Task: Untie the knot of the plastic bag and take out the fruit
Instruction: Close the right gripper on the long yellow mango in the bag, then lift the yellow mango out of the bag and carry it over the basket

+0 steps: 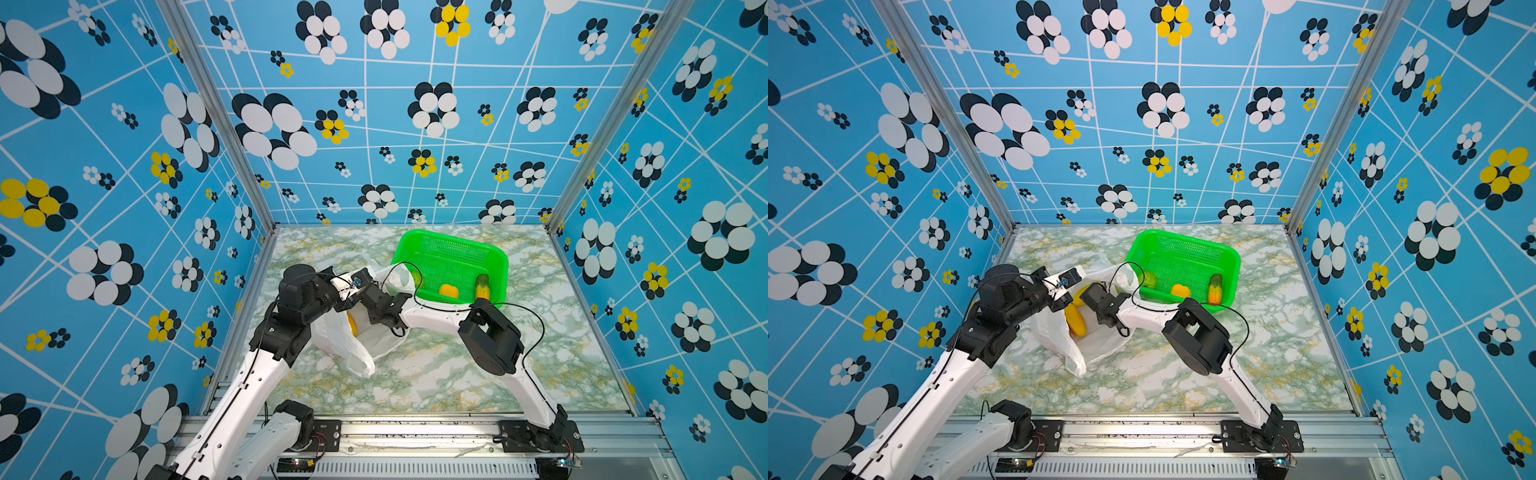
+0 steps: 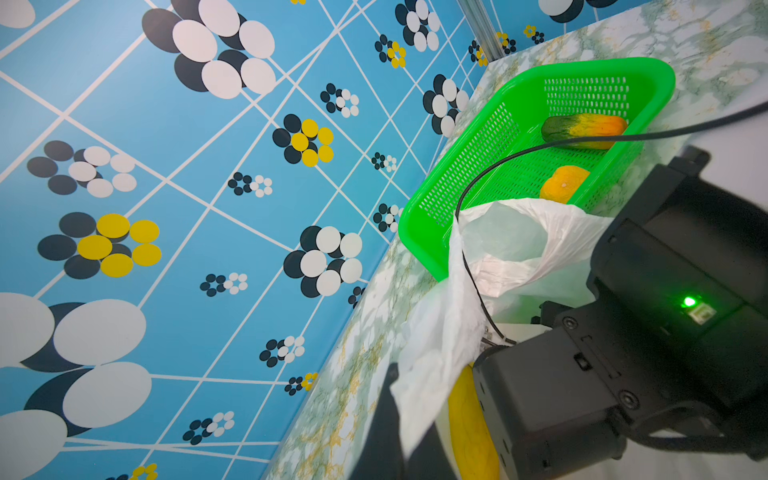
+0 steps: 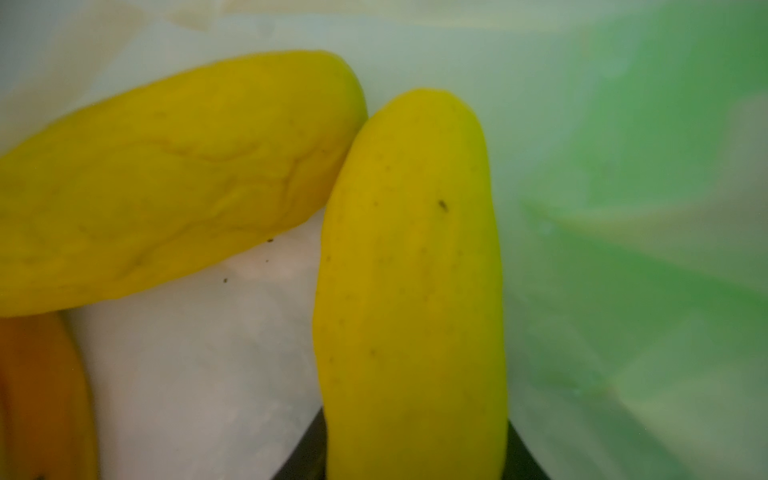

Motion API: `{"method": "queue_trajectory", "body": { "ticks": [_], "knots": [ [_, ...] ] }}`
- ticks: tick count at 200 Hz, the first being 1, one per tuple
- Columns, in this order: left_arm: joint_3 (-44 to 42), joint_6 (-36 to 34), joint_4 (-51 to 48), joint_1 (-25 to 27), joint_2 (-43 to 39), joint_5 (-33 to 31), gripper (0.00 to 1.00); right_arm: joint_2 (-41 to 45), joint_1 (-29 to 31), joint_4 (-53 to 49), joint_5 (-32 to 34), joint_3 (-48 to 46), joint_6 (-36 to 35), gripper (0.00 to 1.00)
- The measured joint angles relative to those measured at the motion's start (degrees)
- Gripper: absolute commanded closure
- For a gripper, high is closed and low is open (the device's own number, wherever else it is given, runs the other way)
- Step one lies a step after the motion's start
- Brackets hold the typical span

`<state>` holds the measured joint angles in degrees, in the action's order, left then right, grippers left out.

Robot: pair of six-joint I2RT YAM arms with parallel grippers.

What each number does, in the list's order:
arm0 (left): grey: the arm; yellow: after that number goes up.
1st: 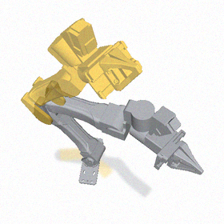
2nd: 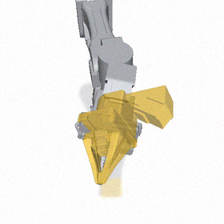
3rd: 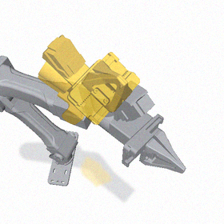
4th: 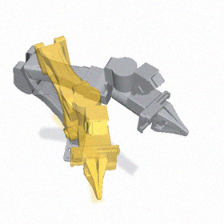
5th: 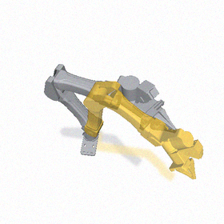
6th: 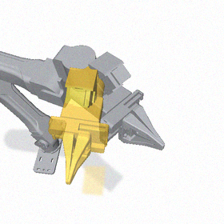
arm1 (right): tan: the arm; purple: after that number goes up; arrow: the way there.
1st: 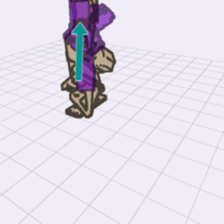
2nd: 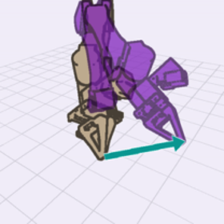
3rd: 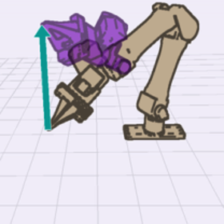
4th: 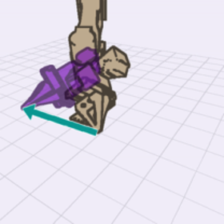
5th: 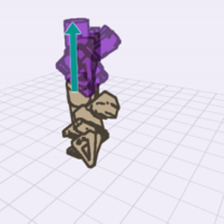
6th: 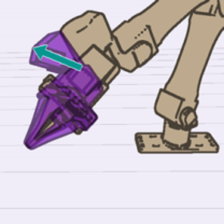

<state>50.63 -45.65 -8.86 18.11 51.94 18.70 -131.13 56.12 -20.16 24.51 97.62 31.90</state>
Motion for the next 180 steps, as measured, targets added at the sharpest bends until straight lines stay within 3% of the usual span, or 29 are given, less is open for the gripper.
{"method": "queue_trajectory", "body": {
  "ticks": [47, 87, 131, 180],
  "knots": [
    [0.0, 0.2, 0.1, -0.3, 0.0, 0.2, 1.0, 8.7, 1.9, 1.9, -1.6, -8.5, -2.9, 0.65],
    [0.0, 0.2, 0.1, -0.5, 0.0, 0.2, 1.0, 22.4, 7.1, 11.3, -5.2, -19.5, -5.0, 0.64],
    [0.0, 0.2, 0.2, -0.6, 0.0, 0.2, 1.0, 28.9, 10.5, 19.1, -7.9, -24.9, -6.4, 0.66],
    [0.0, 0.2, 0.2, -0.6, 0.0, -0.1, 1.0, 37.2, 12.1, 21.7, -3.8, -31.9, -8.0, 0.66]
  ]
}}
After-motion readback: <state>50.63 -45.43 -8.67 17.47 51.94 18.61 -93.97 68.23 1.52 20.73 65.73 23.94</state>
